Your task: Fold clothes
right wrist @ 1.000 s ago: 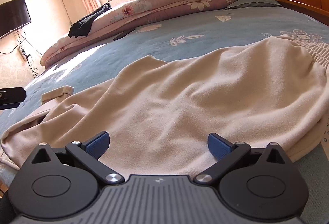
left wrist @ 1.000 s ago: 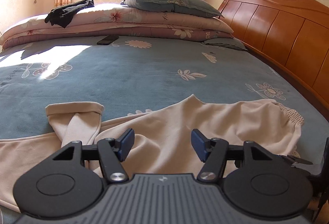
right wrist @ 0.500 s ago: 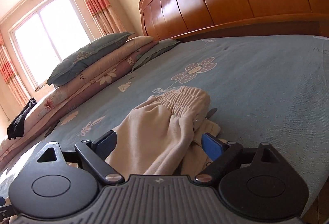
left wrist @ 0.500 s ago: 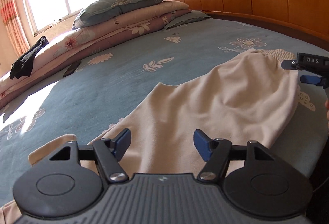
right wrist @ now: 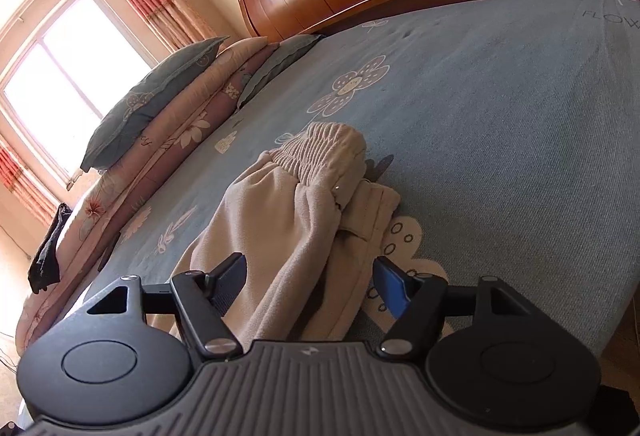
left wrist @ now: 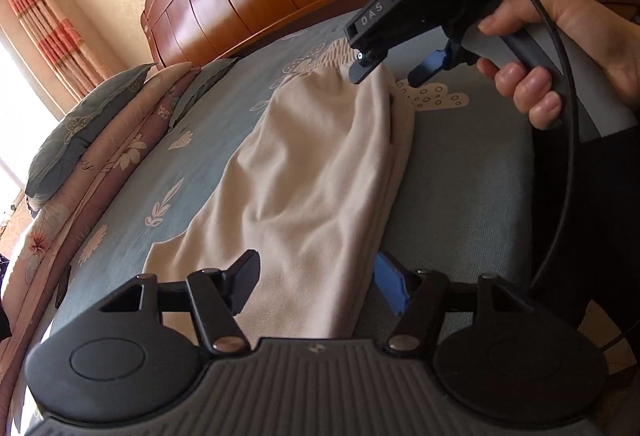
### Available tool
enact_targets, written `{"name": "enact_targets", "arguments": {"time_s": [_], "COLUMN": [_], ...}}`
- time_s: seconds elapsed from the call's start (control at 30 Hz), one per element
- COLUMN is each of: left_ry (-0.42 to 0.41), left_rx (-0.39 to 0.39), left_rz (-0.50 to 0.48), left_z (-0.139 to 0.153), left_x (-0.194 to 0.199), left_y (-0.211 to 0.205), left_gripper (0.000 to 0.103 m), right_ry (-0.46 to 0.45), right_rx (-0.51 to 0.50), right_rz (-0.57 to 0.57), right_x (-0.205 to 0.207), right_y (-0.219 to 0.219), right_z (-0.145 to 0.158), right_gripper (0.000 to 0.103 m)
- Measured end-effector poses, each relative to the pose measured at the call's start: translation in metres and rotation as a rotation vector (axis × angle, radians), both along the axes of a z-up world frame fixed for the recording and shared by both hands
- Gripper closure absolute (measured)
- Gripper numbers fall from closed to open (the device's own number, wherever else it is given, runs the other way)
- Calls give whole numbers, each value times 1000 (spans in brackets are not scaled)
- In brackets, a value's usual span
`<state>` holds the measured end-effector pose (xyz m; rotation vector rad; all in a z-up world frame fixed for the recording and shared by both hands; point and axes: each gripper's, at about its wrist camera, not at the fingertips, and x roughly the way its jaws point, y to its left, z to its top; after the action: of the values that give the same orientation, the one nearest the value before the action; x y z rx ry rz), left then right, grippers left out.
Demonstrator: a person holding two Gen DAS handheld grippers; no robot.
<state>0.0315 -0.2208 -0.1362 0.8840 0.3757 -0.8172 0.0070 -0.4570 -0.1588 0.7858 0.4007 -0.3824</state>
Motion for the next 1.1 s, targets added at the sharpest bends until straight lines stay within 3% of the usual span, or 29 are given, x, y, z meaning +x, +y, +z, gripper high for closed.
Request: {"name": "enact_targets", "arguments": {"time_s": [0.13, 0.17, 0.23, 0.3, 0.47, 0.57, 0.7, 0.87, 1.1], "left_ry": [1, 3, 19, 19, -29, -80, -166, -215, -140], "left_rx": [85, 94, 111, 134, 261, 303, 331, 355, 367], "left_rz": [10, 21, 44, 51, 5, -6, -25, -12, -22], "left_z": [-13, -14, -15, -15, -25, -24, -10, 15, -6], "left_x": [2, 3, 7, 7, -1, -1, 1, 12, 4], "left_y": [0, 3, 13, 22, 38, 41, 44, 53, 56], "left_gripper": [61, 70, 71, 75, 79, 101, 101, 101, 100], "right_ry": [-7, -2, 2, 12, 16, 28, 21, -24, 37], "right_rx": [54, 64, 70, 71, 85, 69, 68, 99, 103], "right_rz": [44, 52, 59, 63, 74, 83, 87, 124, 149], "right_x": [4, 6, 8, 10, 12, 13, 11, 8, 16], "right_y": [-5, -7, -8, -8, -11, -9, -7, -6, 2], "right_z": [-6, -8, -10, -13, -15, -15, -9, 2, -8], "right_gripper": [43, 43, 46, 56, 60, 71, 85, 92, 92]}}
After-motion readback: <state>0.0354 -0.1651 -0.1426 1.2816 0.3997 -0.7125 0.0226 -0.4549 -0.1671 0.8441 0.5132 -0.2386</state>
